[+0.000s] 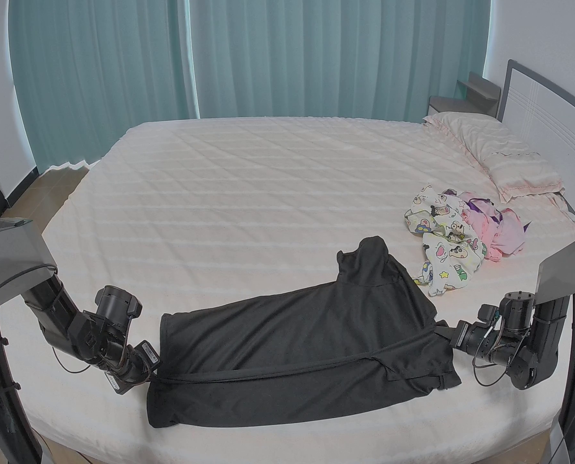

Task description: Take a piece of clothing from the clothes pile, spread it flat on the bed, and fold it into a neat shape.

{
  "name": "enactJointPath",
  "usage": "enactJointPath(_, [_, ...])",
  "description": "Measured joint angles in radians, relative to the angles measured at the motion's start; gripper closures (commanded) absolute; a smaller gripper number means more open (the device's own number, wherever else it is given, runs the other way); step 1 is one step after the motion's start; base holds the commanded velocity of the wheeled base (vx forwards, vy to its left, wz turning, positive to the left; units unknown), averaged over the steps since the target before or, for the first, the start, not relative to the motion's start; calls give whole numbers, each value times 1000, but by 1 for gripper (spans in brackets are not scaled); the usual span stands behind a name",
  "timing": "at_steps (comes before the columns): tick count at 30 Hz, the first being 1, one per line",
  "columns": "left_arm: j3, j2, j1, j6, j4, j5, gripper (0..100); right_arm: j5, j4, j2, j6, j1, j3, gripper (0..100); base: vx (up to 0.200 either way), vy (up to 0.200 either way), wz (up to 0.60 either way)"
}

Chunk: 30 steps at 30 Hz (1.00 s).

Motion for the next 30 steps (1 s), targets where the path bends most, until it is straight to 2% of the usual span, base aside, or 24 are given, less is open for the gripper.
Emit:
enactJointPath(20, [-4, 18, -11, -15, -5, 2, 100, -8, 0, 35, 1, -6, -26, 100, 0, 0, 0])
enactJointPath(21, [-3, 18, -11, -14, -6, 2, 0, -8, 2, 36, 1, -6, -27, 100, 0, 0, 0])
enactJointPath(22, [-1, 18, -11, -14, -6, 2, 0, -8, 4, 37, 1, -6, -29, 0, 0, 0, 0])
enactJointPath(30, [-2, 17, -12, -18, -5, -1, 0, -10, 3, 56, 4, -11, -59, 0, 0, 0, 0])
